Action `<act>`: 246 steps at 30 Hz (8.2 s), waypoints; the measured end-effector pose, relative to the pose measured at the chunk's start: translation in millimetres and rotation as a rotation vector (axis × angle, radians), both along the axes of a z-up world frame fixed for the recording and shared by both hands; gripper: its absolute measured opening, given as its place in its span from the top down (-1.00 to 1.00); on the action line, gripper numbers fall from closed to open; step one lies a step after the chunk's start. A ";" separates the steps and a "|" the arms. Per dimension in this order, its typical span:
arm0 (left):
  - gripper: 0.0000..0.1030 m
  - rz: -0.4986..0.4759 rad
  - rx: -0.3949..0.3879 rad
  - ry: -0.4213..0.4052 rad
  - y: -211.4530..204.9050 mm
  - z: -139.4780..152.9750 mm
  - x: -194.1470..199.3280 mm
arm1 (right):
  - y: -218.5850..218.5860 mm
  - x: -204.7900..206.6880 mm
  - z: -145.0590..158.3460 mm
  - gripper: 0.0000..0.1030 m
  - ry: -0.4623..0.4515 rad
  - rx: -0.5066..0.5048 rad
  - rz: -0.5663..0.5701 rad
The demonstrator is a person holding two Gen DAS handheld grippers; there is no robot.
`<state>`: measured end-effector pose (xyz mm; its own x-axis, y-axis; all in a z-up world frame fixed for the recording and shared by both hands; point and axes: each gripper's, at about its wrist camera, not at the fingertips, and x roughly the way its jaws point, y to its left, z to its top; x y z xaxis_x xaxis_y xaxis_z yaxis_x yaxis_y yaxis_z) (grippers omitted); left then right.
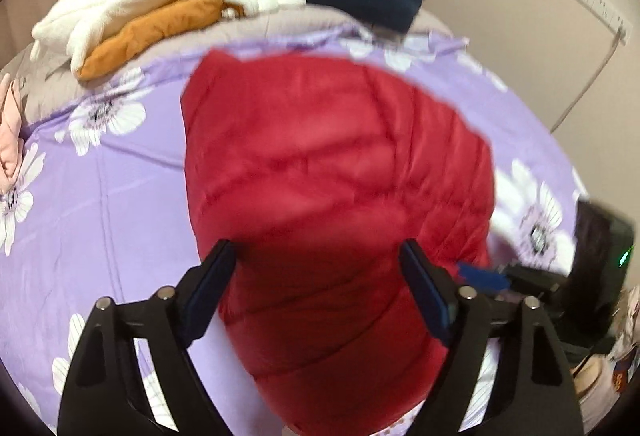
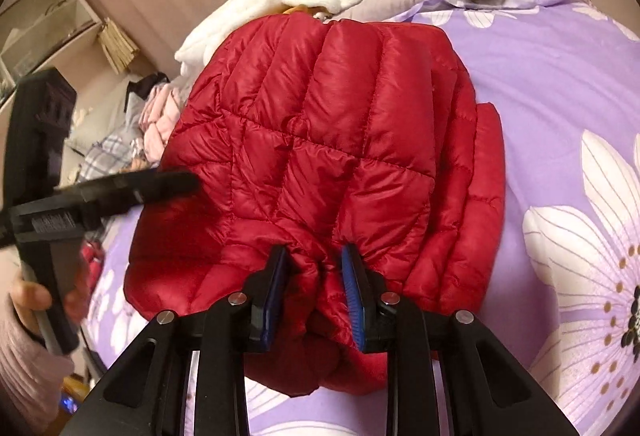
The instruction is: Fold large clothes
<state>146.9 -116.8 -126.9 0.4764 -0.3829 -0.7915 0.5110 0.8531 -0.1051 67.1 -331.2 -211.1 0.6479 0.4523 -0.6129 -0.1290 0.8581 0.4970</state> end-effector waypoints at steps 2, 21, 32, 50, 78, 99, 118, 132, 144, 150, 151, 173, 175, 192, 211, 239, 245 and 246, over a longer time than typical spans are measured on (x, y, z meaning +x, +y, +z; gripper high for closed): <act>-0.19 -0.012 -0.012 -0.023 -7.3 9.8 3.9 | 0.0 -0.7 -0.4 0.51 -0.002 0.005 -0.001; 0.38 -0.049 0.110 0.044 -54.0 -34.5 51.6 | -3.8 0.0 -2.9 0.51 0.007 0.043 -0.011; 0.39 -0.047 0.104 0.033 -53.5 -33.4 50.9 | -27.9 2.4 61.9 0.36 -0.145 0.048 -0.114; 0.39 -0.050 0.103 0.006 -58.6 -39.3 50.6 | -30.4 70.7 21.5 0.35 0.046 -0.113 -0.210; 0.35 -0.006 0.094 -0.036 -53.5 -29.1 30.2 | 14.2 19.9 20.6 0.30 -0.001 -0.217 -0.122; 0.34 -0.068 -0.056 -0.019 -8.9 -30.3 -47.1 | 10.8 10.1 13.4 0.30 -0.017 -0.139 -0.132; 0.29 -0.062 -0.084 0.029 -5.1 -33.4 -43.8 | 2.3 -16.4 21.2 0.25 -0.006 -0.112 -0.151; 0.23 -0.069 -0.063 0.018 -3.5 -29.0 -55.6 | -0.8 -16.5 10.6 0.22 0.002 -0.073 -0.162; 0.18 -0.069 -0.041 0.010 1.8 -34.1 -65.0 | -4.3 -18.0 6.7 0.19 -0.006 -0.051 -0.155; 0.12 -0.077 -0.034 0.006 -2.3 -37.7 -63.6 | -6.2 -16.9 6.0 0.19 -0.006 -0.041 -0.148; 0.11 -0.077 -0.036 0.008 -1.9 -37.8 -63.4 | -6.9 -16.4 5.9 0.19 -0.006 -0.041 -0.147; -0.21 0.003 -0.143 0.038 32.0 -11.9 -70.3 | -12.0 -31.8 14.6 0.07 -0.012 -0.021 -0.160; -0.21 0.026 -0.149 0.044 38.3 -12.1 -66.0 | -10.2 -34.3 16.8 0.06 -0.016 -0.027 -0.166; -0.21 0.103 -0.220 0.112 61.3 -12.9 -54.3 | -11.3 -41.8 33.3 0.03 -0.069 -0.024 -0.216; -0.35 0.085 -0.195 0.122 48.5 -21.3 -49.3 | -47.0 4.1 30.4 -0.26 -0.020 0.219 -0.255; -0.54 0.029 -0.157 0.113 18.6 -21.8 -44.5 | -54.3 0.0 -1.8 0.83 -0.010 0.212 -0.390; -0.52 0.043 -0.150 -0.010 21.0 11.5 -48.1 | -64.9 -1.4 3.3 0.78 0.003 0.273 -0.355; -0.52 0.041 -0.137 -0.025 18.7 13.0 -47.0 | -68.3 -4.7 3.8 0.69 0.001 0.280 -0.355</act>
